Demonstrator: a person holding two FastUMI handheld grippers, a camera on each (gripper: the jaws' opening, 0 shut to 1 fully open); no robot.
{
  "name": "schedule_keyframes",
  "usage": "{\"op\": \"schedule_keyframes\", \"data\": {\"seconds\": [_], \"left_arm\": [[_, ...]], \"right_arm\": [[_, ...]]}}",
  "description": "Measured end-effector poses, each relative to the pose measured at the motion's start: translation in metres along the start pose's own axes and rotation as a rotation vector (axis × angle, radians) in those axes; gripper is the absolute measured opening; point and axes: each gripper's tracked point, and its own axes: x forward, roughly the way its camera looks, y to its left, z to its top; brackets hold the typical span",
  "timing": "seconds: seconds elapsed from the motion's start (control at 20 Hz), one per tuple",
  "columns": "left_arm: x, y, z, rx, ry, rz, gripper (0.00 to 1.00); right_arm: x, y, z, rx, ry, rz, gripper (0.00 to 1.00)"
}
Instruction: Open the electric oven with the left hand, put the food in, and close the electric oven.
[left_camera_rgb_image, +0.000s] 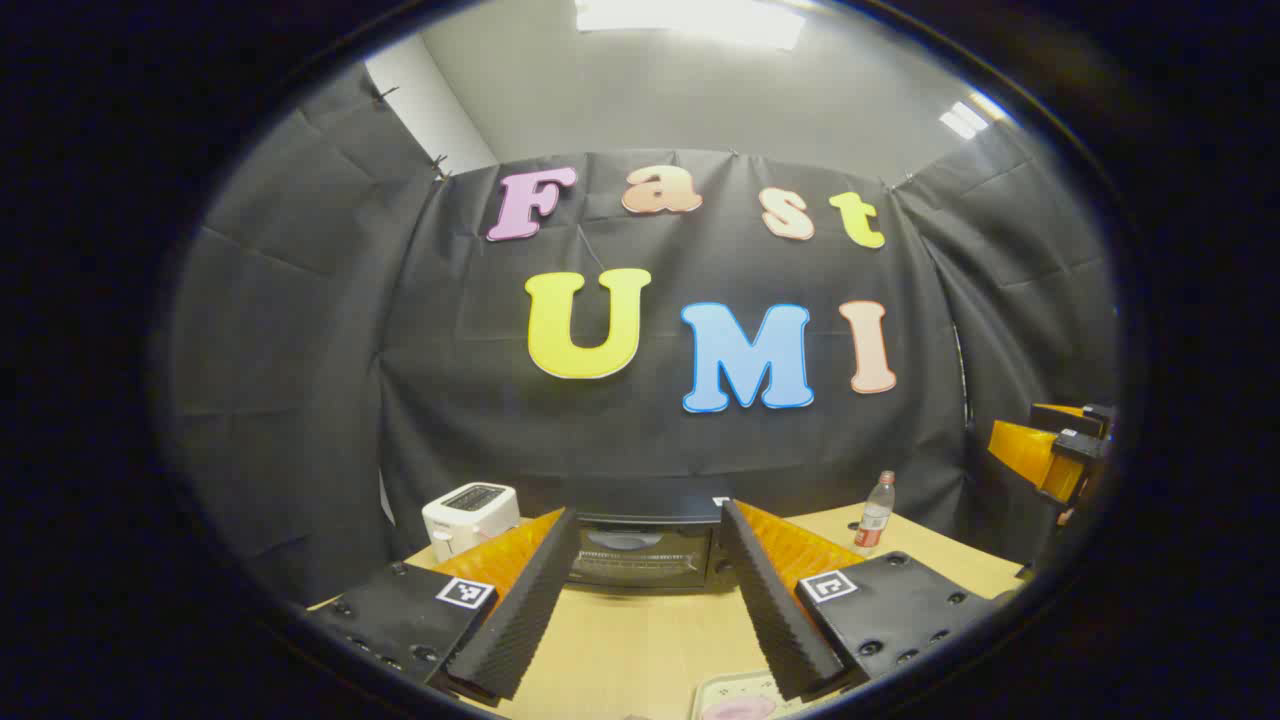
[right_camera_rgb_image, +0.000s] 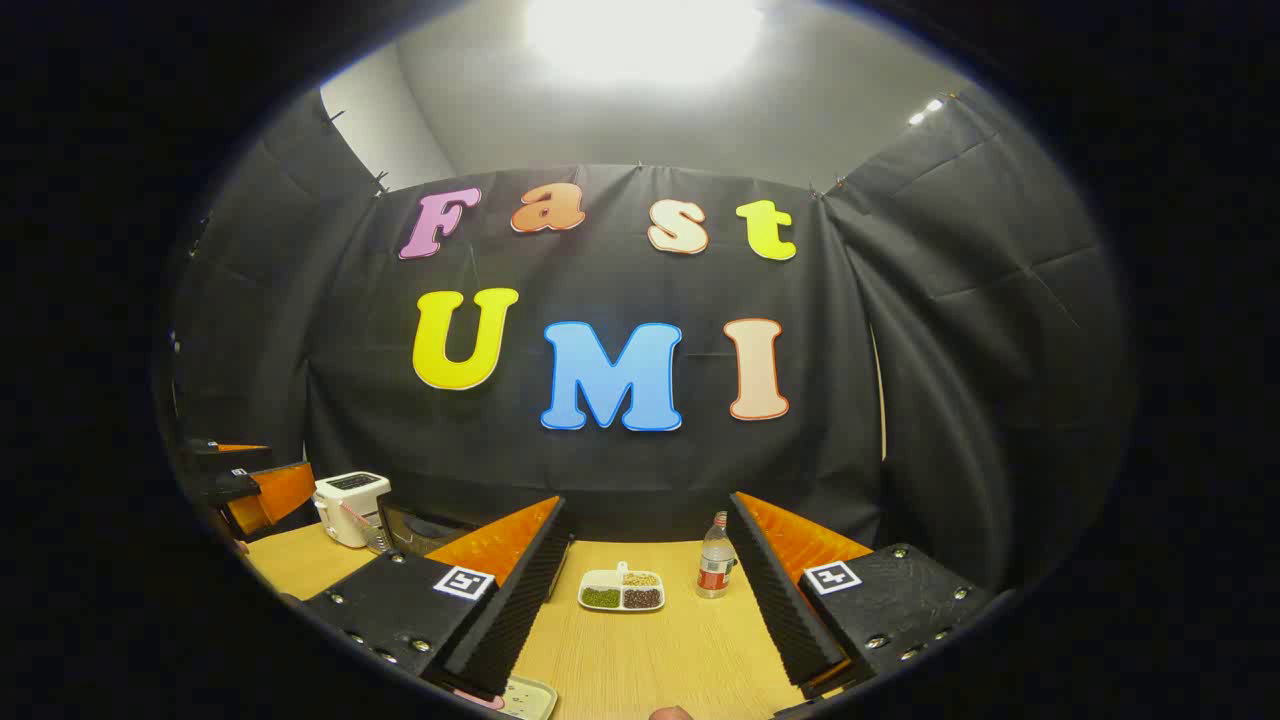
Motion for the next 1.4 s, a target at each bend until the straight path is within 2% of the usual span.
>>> {"op": "schedule_keyframes", "data": {"seconds": [0.5, 0.95, 1.15, 1.4], "left_arm": [[-0.005, -0.004, 0.005, 0.011, -0.01, 0.008, 1.0], [-0.017, -0.021, 0.011, 0.018, -0.033, 0.01, 1.0], [-0.006, -0.024, 0.01, 0.01, -0.042, 0.027, 1.0], [0.032, -0.013, 0.005, -0.007, -0.033, 0.058, 1.0]], "right_arm": [[-0.001, -0.007, -0.001, 0.014, 0.002, 0.006, 0.97], [-0.009, -0.012, 0.0, 0.016, -0.015, 0.043, 0.97], [-0.01, -0.008, -0.011, 0.034, -0.014, 0.107, 0.97], [-0.002, 0.0, -0.023, 0.057, 0.009, 0.138, 0.97]]}}
